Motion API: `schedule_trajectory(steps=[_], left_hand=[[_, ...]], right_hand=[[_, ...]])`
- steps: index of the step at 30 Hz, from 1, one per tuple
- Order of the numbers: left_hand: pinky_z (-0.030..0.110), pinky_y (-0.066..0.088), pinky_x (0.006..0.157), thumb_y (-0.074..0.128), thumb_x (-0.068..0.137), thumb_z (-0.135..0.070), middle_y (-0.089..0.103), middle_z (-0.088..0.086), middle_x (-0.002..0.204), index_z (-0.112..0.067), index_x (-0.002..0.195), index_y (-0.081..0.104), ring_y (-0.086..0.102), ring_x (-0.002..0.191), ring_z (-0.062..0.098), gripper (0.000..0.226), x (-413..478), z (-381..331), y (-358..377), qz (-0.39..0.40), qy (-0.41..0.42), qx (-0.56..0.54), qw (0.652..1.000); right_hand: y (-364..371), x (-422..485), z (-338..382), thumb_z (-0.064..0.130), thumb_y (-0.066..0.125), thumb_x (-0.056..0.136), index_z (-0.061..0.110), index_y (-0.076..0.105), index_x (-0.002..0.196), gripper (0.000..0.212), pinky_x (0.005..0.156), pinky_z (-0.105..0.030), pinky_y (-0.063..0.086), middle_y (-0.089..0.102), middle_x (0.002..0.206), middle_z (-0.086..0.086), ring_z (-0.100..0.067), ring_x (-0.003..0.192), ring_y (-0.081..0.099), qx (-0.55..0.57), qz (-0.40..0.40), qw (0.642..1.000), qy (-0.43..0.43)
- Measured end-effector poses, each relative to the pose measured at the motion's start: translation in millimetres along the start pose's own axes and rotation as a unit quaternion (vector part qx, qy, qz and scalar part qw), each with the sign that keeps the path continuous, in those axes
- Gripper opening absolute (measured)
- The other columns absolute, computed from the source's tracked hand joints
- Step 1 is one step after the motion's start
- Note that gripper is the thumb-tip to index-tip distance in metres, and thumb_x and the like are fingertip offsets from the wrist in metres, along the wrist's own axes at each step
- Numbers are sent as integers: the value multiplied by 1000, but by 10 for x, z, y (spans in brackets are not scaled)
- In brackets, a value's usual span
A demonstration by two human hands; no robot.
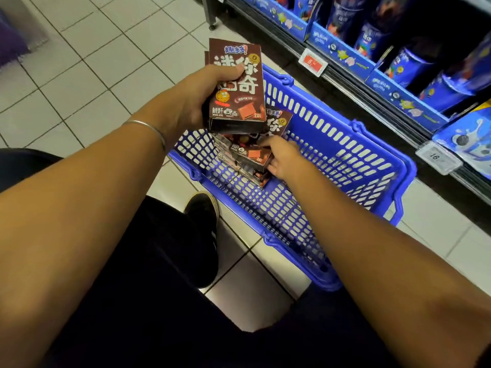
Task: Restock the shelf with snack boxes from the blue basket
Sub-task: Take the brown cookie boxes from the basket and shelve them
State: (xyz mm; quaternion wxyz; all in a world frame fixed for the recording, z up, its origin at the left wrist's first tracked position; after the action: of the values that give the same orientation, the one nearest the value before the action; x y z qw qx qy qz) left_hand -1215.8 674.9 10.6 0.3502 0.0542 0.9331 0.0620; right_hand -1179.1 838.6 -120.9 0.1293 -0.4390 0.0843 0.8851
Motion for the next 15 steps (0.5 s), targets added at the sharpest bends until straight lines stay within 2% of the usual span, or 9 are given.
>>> schedule_trajectory(steps=[2,5,6,9,10,12,13,15], left_hand=[[38,65,68,78,94,-32,83,8,102,-10,119,66,81,89,25,35,-9,37,-32,-3,-7,7,1000],[38,65,67,78,94,-31,83,9,102,-9,119,66,81,88,25,35,1,93,-94,-8,-13,14,1000],[38,65,67,78,93,-31,83,9,103,-9,121,66,81,89,25,37,7,106,-109,-9,-15,14,1000],[38,65,68,79,93,-31,82,9,104,-9,124,66,81,90,25,41,32,130,-128,-15,-18,18,1000],[38,65,69,79,92,-31,82,9,104,-8,124,66,81,90,25,41,40,134,-127,-18,-17,16,1000],[38,65,70,80,92,-31,82,9,104,-8,125,66,81,91,25,42,53,122,-119,-21,-12,9,1000],[38,65,71,80,92,-31,82,9,105,-8,124,66,81,92,25,41,54,107,-107,-20,-9,7,1000],[37,65,72,80,92,-32,82,9,104,-9,122,66,81,92,25,40,50,71,-79,-16,-3,11,1000]], right_hand=[[47,-17,-29,14,79,80,9,52,135,62,103,-46,53,69,124,-11,-27,111,68,17,14,1000,18],[99,-11,-61,21,80,80,13,50,133,61,105,-43,51,64,129,-9,-25,117,62,38,-2,999,14],[117,-17,-59,22,80,80,13,49,130,60,100,-41,52,64,127,-8,-23,115,62,42,-10,999,8],[173,21,2,29,80,79,14,46,130,63,73,-31,51,61,125,-10,-17,93,60,16,-71,996,-47],[199,35,31,33,80,79,14,45,133,68,72,-31,50,58,128,-11,-17,94,58,-8,-96,993,-67],[268,57,100,44,81,76,17,44,138,76,89,-38,49,46,137,-11,-26,115,49,-68,-130,985,-92],[302,51,129,51,80,75,21,45,138,78,96,-42,44,40,139,-11,-30,123,40,-104,-137,980,-96],[347,31,178,61,74,77,22,48,138,76,99,-43,35,38,141,-11,-33,129,32,-162,-140,972,-99]])
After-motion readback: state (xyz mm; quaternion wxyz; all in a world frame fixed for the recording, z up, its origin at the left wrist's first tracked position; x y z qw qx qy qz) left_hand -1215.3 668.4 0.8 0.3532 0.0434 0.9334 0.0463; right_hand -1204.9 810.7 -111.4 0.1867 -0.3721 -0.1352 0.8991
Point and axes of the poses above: each hand's wrist, its own x-axis towards the middle knuckle, its own y-axis out of the palm, z = x × y, the point moved 1 cm from there along x, towards the middle knuckle
